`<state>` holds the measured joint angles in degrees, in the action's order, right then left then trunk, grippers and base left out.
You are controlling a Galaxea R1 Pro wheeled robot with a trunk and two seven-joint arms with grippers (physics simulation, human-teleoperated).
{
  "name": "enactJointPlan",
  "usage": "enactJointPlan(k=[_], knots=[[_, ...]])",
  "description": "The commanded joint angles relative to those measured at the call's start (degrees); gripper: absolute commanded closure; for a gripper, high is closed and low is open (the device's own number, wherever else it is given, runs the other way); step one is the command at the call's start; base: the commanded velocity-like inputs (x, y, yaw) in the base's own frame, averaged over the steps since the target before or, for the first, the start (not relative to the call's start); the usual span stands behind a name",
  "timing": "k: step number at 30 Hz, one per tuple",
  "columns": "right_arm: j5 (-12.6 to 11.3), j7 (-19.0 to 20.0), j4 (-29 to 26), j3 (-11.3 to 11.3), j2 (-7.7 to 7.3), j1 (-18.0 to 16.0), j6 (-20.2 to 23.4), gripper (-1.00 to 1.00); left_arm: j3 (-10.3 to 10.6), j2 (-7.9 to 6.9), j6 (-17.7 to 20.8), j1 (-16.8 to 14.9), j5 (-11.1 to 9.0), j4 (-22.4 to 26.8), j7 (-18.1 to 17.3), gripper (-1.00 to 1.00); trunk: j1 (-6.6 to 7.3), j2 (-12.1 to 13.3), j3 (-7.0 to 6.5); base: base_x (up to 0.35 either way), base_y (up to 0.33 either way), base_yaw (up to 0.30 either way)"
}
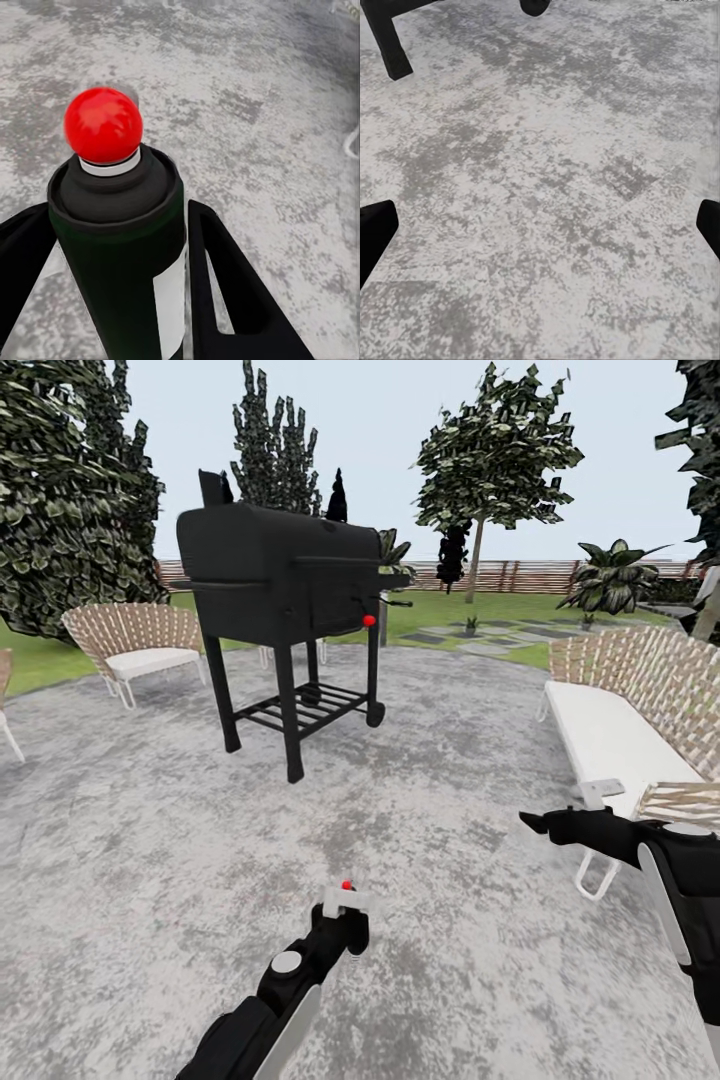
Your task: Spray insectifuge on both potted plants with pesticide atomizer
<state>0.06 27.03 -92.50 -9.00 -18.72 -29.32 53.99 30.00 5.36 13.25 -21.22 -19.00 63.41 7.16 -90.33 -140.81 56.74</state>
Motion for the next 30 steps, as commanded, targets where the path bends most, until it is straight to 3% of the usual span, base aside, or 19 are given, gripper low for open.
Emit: enactJointPlan(k=[1, 20, 23, 26, 27, 30], knots=[[0.0, 0.3, 0.0, 0.0, 0.0, 0.0, 0.3, -1.0, 0.1, 0.06, 0.2, 0.0, -0.6, 0.1, 0.5, 1.0, -0.02, 0.0, 0.06, 0.319, -0.038, -0.009], [-0.3, 0.9, 0.0, 0.3, 0.12, 0.2, -0.1, -1.0, 0.1, 1.09, 3.0, -0.1, -0.8, 0.1, 0.2, 1.0, -0.02, 0.0, 0.06, 0.333, -0.033, -0.001], [-0.7, 0.9, 0.0, 0.5, 0.83, 0.0, -1.1, -1.0, 0.1, 1.23, 3.7, -0.1, -1.9, 0.1, 0.1, 1.0, -0.02, 0.0, 0.06, 0.338, -0.001, 0.0], [-1.5, 2.0, 0.0, 0.6, 4.24, -0.2, -1.3, -1.0, 0.1, 1.08, 3.9, -0.1, -4.0, -0.1, -0.2, 1.0, -0.02, 0.0, 0.06, 0.339, 0.0, 0.0], [-1.8, 2.9, 0.0, 0.6, 6.72, -0.3, -1.4, -1.0, 0.0, 0.96, 3.9, -0.1, -4.8, -0.1, -0.3, 1.0, -0.02, 0.0, 0.06, 0.339, 0.0, 0.0], [-2.0, 4.3, 0.0, 0.5, 10.76, -0.5, -2.1, -1.0, 0.0, 0.93, 3.8, -0.1, -5.6, -0.1, -0.2, 1.0, -0.02, 0.0, 0.06, 0.34, 0.0, 0.0]])
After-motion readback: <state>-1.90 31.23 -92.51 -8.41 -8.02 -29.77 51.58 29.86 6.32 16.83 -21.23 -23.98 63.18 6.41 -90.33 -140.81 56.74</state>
